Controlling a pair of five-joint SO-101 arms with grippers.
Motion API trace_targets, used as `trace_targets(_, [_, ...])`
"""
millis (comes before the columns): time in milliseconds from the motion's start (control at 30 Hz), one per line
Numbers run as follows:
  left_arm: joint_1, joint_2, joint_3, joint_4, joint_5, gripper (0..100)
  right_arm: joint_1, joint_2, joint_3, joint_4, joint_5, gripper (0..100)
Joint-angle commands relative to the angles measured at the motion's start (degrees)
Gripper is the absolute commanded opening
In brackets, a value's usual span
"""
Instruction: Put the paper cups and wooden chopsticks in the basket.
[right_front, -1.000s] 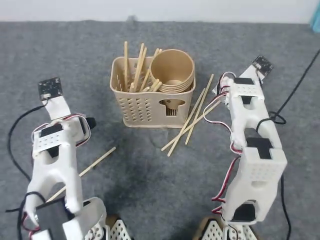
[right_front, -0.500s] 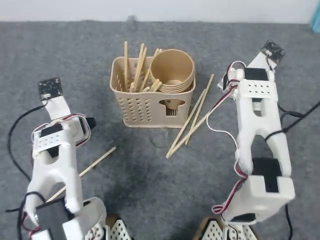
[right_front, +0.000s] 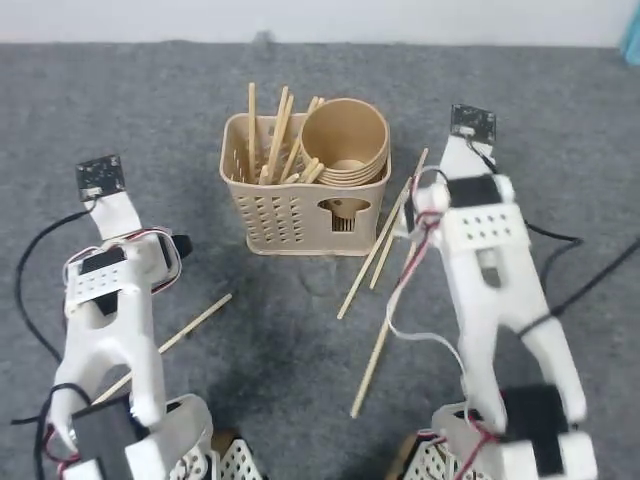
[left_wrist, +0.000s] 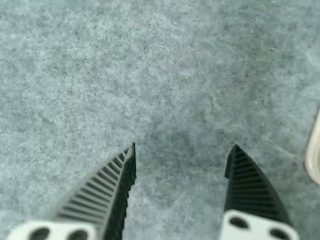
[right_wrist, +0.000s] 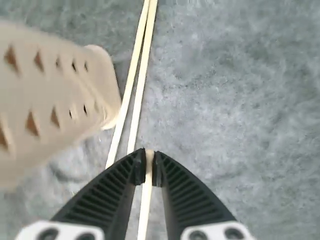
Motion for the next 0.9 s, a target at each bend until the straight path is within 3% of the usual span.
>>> trace_targets(0, [0.18,-0.26,-2.15,-0.88,-0.44,28,-0.48,-11.30,3.34,1.10,6.07,0.7])
trace_targets(167, [0.18,-0.26,-2.15,-0.88,-0.44,28,-0.48,-27.12,12.13,1.10,15.82,0.7])
trace_targets(400, [0.18,-0.26,-2.15,-0.88,-0.44,28,-2.77,-48.84,21.98,0.48,20.40,0.7])
trace_targets(600, [0.18,-0.26,-2.15,-0.88,-0.44,28,-10.59,-62.81,24.18,-3.21,20.13,0.7])
trace_targets(867, [0.18,-0.26,-2.15,-0.88,-0.44,28,-16.48,-72.75,24.26,-15.96,10.11,0.7])
